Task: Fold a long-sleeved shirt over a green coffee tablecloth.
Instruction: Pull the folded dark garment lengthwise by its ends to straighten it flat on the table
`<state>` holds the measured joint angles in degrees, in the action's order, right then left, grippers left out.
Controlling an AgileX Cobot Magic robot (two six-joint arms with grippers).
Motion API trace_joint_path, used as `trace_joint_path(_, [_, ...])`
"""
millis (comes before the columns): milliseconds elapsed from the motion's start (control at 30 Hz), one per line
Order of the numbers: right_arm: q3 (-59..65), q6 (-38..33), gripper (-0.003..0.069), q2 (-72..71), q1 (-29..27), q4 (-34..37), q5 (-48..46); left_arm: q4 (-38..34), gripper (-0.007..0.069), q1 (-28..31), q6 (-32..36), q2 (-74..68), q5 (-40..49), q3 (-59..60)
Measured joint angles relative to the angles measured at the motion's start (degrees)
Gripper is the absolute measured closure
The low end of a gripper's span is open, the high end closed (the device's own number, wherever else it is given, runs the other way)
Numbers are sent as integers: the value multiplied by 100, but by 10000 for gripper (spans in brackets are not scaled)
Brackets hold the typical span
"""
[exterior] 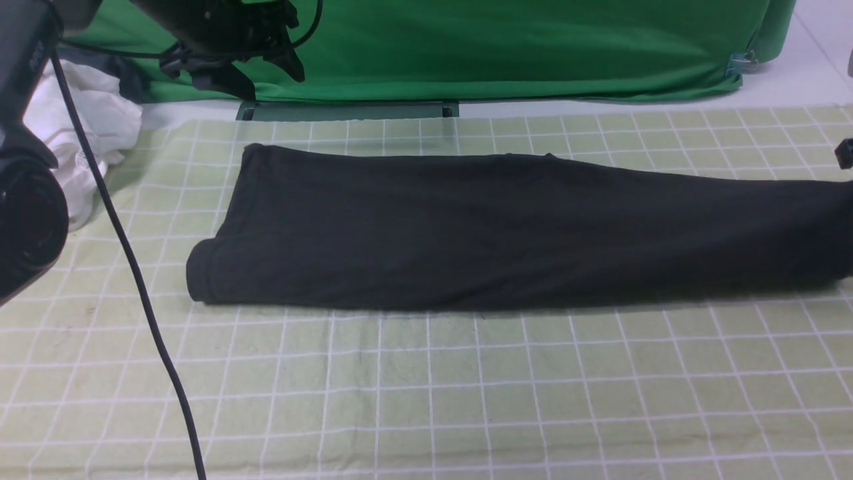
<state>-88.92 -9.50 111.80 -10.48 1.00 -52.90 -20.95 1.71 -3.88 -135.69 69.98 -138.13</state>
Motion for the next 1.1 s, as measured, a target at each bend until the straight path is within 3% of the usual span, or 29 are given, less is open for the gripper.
trace_joint_path(67, [-2, 0, 649, 166, 0, -100, 106, 13, 97, 0, 37, 0, 0, 0])
trace_joint_path(167, [-2, 0, 559, 491, 0, -276, 440, 13, 97, 0, 106, 0, 0, 0])
trace_joint_path(333, [-250, 40, 281, 555, -43, -354, 99, 13, 97, 0, 117, 0, 0, 0])
trace_joint_path(433, [-817, 299, 178, 530, -53, -331, -573, 13, 97, 0, 127, 0, 0, 0])
trace_joint_path(667, [-1492, 279, 134, 456, -74, 669, -1595, 23, 97, 0, 129, -1, 0, 0])
trace_joint_path(833, [-1352, 228, 88, 978, -61, 696, -1658, 100, 97, 0, 134, -1, 0, 0])
trace_joint_path(1100, [-1317, 208, 79, 1703, -48, 882, -1674, 106, 97, 0, 152, -1, 0, 0])
